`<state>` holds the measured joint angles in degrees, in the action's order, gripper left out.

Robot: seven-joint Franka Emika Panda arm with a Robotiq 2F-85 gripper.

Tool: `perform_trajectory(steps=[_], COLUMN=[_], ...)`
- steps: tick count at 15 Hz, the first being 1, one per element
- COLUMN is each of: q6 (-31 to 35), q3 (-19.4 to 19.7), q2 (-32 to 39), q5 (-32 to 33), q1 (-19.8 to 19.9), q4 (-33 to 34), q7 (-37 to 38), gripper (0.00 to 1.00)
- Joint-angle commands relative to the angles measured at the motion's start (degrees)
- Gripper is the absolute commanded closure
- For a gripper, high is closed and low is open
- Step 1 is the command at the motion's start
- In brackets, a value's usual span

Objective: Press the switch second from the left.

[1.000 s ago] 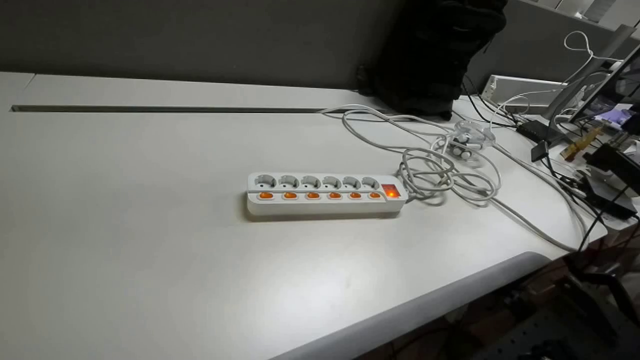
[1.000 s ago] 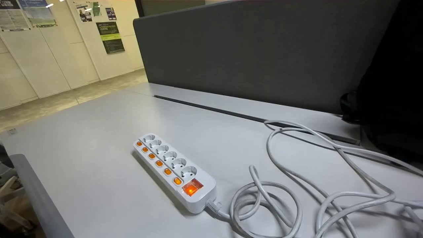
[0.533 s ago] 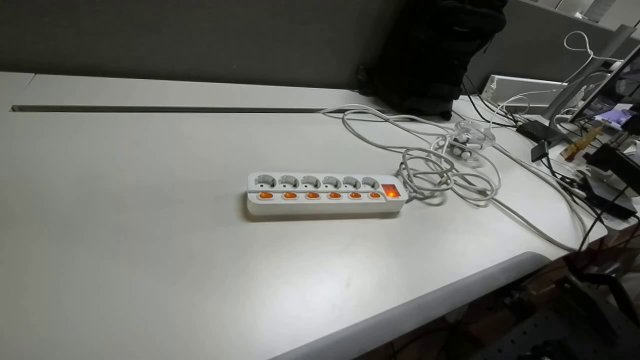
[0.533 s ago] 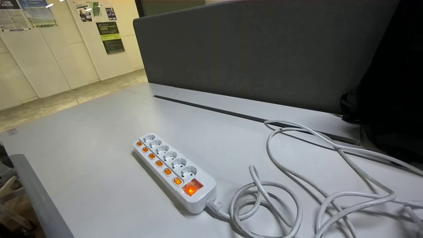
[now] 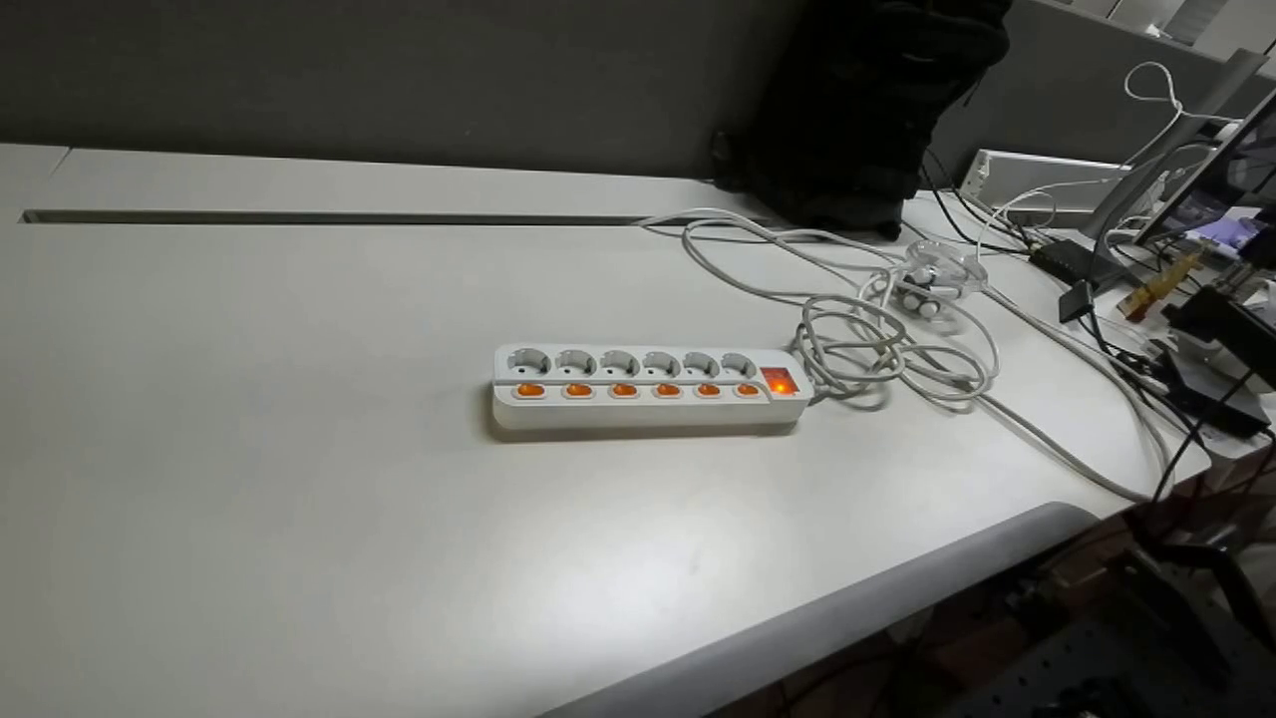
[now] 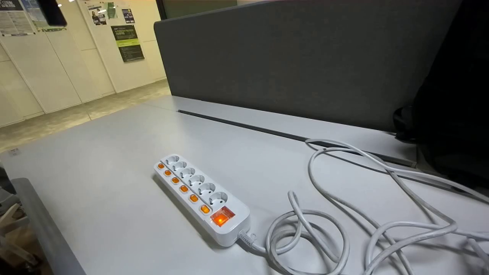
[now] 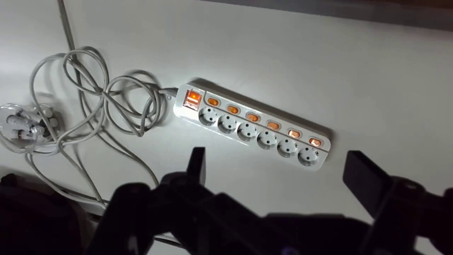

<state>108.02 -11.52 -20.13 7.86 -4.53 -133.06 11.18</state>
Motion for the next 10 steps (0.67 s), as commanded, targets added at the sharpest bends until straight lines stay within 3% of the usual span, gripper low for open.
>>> perform_trajectory(steps=[1,8,9,10], q6=[7.95,16.51,17.72,18.92], q3=[0.21,1.73,2.13,2.52], q2=[3.60,14.72,16.24,17.53], q5=[1.19,0.36,0.52,0.90], q1=[0.71,1.57,1.52,1.43], q4=[-3.38,-6.19,-6.38,-6.48], q7=[5.94,11.97,12.75,13.57], gripper=[0.00,0.00,0.25,0.26])
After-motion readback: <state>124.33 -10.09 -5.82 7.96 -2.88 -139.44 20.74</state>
